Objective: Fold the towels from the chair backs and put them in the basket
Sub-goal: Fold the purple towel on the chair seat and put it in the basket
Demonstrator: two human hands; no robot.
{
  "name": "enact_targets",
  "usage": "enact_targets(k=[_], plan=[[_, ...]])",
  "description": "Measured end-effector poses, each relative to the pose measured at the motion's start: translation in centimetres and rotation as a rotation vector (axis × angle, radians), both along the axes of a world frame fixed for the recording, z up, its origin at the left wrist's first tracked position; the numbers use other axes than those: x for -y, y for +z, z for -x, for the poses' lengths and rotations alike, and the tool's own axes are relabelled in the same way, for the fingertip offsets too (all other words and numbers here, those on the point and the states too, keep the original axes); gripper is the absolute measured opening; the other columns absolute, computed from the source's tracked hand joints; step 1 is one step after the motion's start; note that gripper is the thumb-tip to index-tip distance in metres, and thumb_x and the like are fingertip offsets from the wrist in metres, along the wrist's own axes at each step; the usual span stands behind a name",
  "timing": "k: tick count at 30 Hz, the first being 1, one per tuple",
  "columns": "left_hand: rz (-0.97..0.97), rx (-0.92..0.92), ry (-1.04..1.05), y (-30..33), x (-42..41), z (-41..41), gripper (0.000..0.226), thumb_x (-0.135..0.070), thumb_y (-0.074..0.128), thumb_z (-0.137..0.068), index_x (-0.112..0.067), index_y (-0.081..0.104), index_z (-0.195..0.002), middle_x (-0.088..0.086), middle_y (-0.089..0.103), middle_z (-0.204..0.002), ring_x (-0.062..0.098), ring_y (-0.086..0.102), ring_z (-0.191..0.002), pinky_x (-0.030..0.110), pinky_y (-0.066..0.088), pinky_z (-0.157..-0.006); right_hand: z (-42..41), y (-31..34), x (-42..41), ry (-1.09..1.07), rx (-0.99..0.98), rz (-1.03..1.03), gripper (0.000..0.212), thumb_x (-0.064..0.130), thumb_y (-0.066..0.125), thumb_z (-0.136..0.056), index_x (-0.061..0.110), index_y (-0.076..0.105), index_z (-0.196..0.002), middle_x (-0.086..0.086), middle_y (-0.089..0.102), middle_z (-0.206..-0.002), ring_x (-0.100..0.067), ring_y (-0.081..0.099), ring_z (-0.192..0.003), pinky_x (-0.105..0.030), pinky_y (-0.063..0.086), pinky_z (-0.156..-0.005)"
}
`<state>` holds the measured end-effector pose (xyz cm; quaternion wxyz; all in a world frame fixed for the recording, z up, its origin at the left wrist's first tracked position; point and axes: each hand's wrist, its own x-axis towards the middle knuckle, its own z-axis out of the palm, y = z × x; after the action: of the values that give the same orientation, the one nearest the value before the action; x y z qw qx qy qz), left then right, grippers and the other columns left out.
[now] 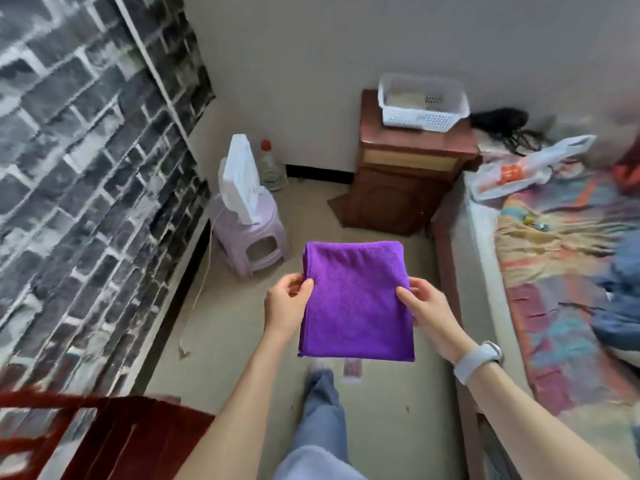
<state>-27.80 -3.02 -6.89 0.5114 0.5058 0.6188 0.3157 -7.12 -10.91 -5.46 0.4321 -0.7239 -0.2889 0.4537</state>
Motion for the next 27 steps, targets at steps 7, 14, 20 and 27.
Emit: enact_targets(k=[7,14,20,27], plan=[[-0.064,-0.041,-0.185,2.7,-15.8,-8.4,0.022,-0.015,0.061,-0.086,-0.004,0.063,-0.104,0.002,0.063,-0.091,0.015,0.058,-0.085,0.024,0.042,-0.077,-6.5,1.4,-11.9,-0.172,-0.027,-0.038,0.011,0.017,0.054,-0.090,0.020,0.060,-0.099,0.002,0.066,-0.088,-0.011,0.063,-0.078,-0.028,0.049,-0.066],[-0.053,-0.026,-0.248,2.1,-28.2,-16.8,0.023,-0.020,0.061,-0.086,-0.008,0.063,-0.106,0.000,0.064,-0.094,0.017,0.060,-0.091,0.030,0.048,-0.084,-13.5,0.7,-22.9,-0.278,-0.059,-0.076,0.012,0.016,0.053,-0.091,0.026,0.059,-0.094,0.003,0.065,-0.088,-0.007,0.060,-0.075,-0.015,0.044,-0.053],[-0.071,-0.010,-0.235,0.6,-39.4,-27.2,0.024,-0.020,0.060,-0.087,-0.009,0.063,-0.107,0.001,0.065,-0.097,0.015,0.061,-0.091,0.030,0.049,-0.084,-24.3,-0.5,-34.9,-0.270,-0.053,-0.116,0.014,0.017,0.052,-0.092,0.021,0.057,-0.104,0.001,0.064,-0.094,-0.011,0.061,-0.084,-0.023,0.045,-0.063],[-0.033,-0.072,-0.150,-0.2,-53.9,-41.9,0.026,-0.022,0.054,-0.090,-0.009,0.060,-0.112,0.001,0.062,-0.099,0.015,0.059,-0.093,0.031,0.048,-0.085,-38.5,-1.6,-51.0,-0.268,-0.052,-0.116,0.013,0.015,0.052,-0.091,0.022,0.057,-0.101,0.007,0.062,-0.089,-0.006,0.058,-0.079,-0.016,0.047,-0.062]])
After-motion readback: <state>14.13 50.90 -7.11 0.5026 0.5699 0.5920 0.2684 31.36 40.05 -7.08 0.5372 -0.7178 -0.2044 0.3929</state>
